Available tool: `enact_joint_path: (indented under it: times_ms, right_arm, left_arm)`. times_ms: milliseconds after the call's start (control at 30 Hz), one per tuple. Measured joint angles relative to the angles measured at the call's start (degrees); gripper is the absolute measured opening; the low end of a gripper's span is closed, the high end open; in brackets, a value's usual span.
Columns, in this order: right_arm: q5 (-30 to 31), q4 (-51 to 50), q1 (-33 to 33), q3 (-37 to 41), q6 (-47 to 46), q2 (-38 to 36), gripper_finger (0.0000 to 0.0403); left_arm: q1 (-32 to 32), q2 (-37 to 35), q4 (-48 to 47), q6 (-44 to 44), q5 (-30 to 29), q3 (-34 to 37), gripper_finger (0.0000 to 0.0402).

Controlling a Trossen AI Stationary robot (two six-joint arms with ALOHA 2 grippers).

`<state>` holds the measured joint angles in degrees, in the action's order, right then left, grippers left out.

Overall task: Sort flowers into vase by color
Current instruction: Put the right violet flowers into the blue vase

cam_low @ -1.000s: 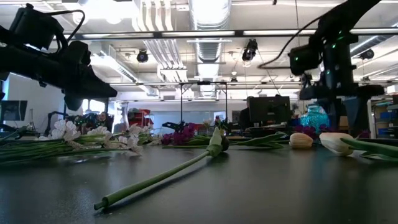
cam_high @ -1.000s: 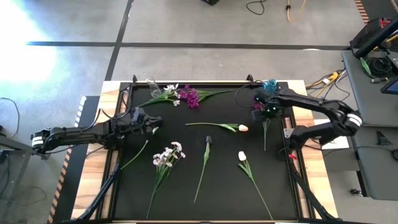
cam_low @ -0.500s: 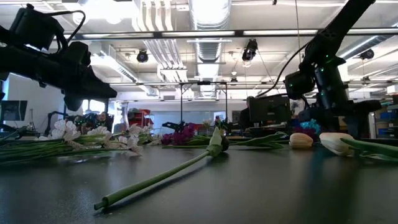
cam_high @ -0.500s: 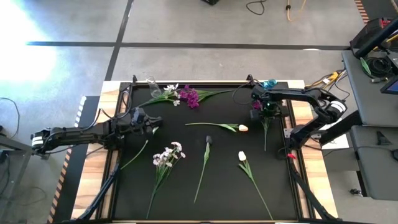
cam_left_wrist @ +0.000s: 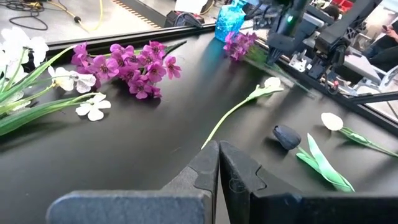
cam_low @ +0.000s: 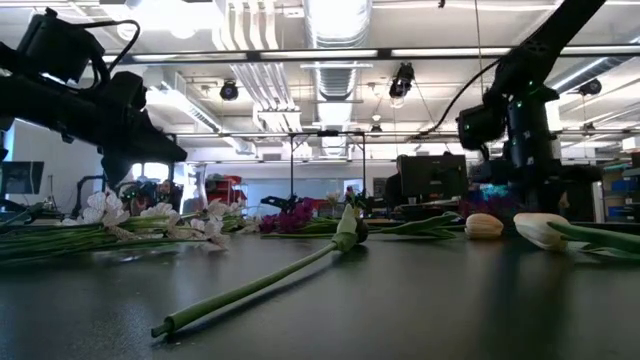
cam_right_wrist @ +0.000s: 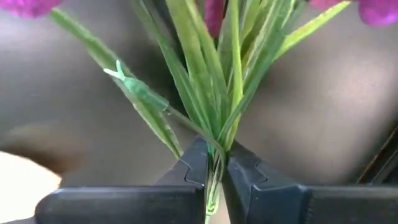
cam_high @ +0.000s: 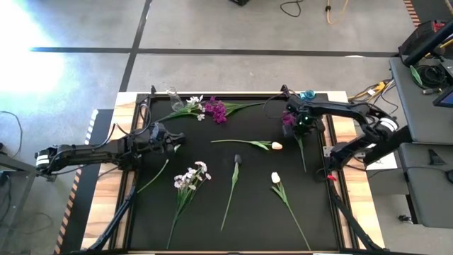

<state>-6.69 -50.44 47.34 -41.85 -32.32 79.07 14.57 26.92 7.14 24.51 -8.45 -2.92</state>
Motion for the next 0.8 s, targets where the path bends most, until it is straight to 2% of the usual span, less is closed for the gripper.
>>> enact_joint_path:
  times_ms: [200, 267, 433, 567, 700, 800]
  right_arm:
    - [0.58, 1.85, -2.25, -2.76, 0.20, -12.35, 0.0019]
    - [3.05, 5.58, -3.57, -3.67, 0.72, -17.20, 0.0019]
    - [15.91, 20.98, -5.96, -5.00, 4.18, -26.13, 0.0018]
    - [28.50, 33.35, -6.09, -5.67, 10.06, -28.36, 0.0018]
    - [40.35, 36.13, -6.09, -7.11, 16.10, -27.95, 0.0018]
    - [46.87, 36.14, -6.11, -7.94, 18.93, -27.52, 0.0018]
  left_arm:
    - [0.00, -0.07, 0.09, 0.00, -0.02, 0.00, 0.0000]
    - [0.00, -0.09, 0.09, 0.00, -0.02, 0.00, 0.0000]
    - [0.00, -0.07, 0.18, 0.02, -0.02, 0.00, 0.0000]
    - [0.00, -0.07, 0.24, 0.02, -0.04, 0.02, 0.0000]
    - [0.00, -0.07, 0.24, 0.02, -0.07, 0.04, 0.0000]
    - [0.00, -0.07, 0.24, 0.02, -0.14, 0.06, 0.0000]
